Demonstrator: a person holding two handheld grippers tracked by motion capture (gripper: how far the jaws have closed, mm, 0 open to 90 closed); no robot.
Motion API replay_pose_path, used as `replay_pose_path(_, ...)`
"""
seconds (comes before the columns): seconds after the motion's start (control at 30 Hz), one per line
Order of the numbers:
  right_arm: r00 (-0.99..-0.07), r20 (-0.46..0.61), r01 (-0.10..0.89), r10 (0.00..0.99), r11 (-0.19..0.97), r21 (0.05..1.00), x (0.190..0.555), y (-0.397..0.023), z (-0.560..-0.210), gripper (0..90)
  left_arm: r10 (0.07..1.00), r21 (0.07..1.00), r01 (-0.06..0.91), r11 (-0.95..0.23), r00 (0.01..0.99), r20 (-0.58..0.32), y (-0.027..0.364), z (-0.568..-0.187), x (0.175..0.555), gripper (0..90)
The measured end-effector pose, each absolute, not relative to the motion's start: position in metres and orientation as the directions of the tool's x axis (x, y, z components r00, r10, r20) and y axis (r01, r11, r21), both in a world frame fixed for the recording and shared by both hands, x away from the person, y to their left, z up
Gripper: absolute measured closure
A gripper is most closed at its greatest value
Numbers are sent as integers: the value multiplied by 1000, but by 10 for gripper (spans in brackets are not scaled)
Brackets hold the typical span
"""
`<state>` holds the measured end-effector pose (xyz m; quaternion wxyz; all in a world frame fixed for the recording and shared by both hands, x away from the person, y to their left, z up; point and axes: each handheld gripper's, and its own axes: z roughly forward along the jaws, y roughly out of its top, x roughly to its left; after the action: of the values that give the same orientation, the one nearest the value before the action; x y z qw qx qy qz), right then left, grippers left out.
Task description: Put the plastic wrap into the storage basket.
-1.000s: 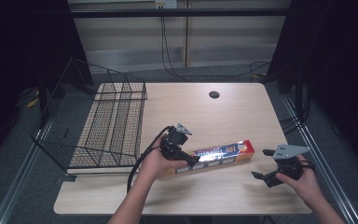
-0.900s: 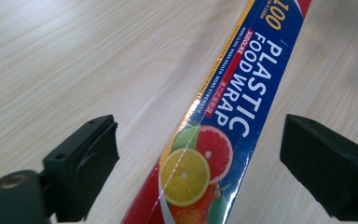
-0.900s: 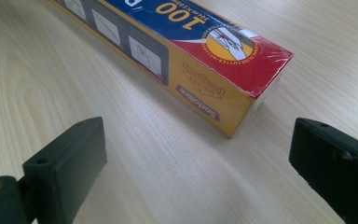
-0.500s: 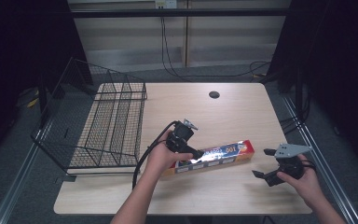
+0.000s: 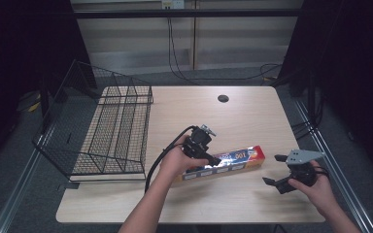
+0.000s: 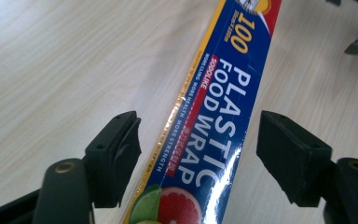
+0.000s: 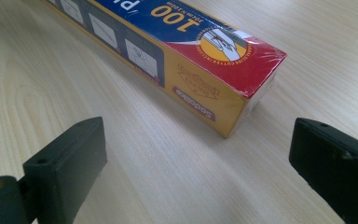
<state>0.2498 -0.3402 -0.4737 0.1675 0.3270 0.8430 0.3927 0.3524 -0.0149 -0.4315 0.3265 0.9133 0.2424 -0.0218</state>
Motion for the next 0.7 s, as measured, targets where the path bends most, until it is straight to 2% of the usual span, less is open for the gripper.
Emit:
replay_pose_path(0.3, -732, -32, 415, 680, 484, 770, 250, -339, -474, 39, 429, 566, 452, -689, 884, -184, -23, -435, 357, 318)
replay_pose_path(0.7, -731, -31, 416, 681, 482, 771, 250, -339, -474, 39, 409, 521, 454, -723, 889, -207, -34, -443, 359, 287)
